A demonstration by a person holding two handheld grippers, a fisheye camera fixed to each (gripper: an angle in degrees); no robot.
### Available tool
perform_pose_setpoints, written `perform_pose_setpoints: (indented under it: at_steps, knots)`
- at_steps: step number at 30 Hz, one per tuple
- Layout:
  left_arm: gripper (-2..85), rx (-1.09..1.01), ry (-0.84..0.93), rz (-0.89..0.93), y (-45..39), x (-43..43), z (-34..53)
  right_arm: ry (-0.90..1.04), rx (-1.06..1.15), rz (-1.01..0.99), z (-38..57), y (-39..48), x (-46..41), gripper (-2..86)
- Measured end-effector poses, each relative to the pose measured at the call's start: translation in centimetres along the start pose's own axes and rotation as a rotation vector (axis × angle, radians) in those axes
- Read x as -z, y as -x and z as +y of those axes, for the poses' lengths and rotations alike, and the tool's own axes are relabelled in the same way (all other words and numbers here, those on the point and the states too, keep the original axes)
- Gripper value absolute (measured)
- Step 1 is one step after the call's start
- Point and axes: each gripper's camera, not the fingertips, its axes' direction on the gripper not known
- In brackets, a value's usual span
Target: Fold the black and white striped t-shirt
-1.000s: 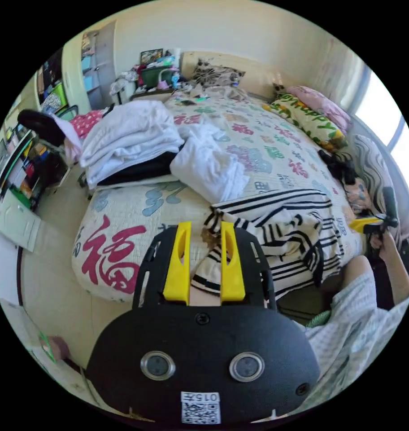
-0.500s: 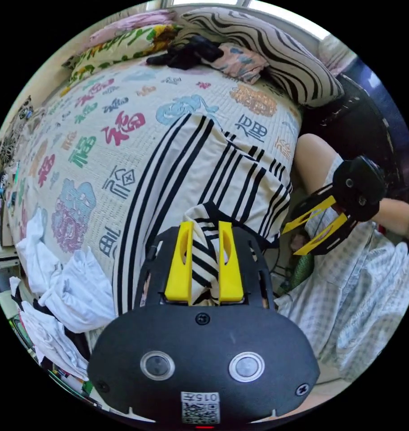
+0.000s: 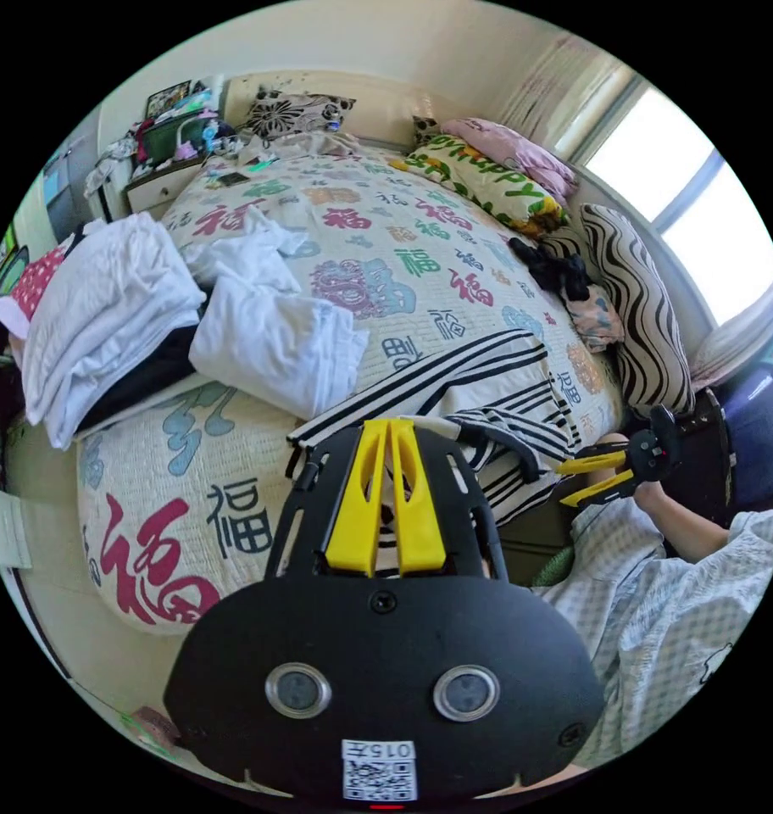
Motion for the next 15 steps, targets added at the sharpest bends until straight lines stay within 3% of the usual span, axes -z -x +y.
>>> perform_pose_setpoints:
  at_steps: [9,13,15]
  knots:
    - [-0.9,0.011,-0.045,0.031,-1.0,0.3,2.8,0.083,0.131,0.337,-5.4,5.5,-2.4,9.2]
    - [-0.9,-0.039,-0.068,0.027,-2.2,1.7,3.7,0.067,0.144,0.257,-5.7,6.3,0.2,3.0]
    - [-0.9,-0.067,-0.09,0.042,-3.0,2.9,4.2,0.0,0.081,0.12,-4.5,5.7,3.9,1.9]
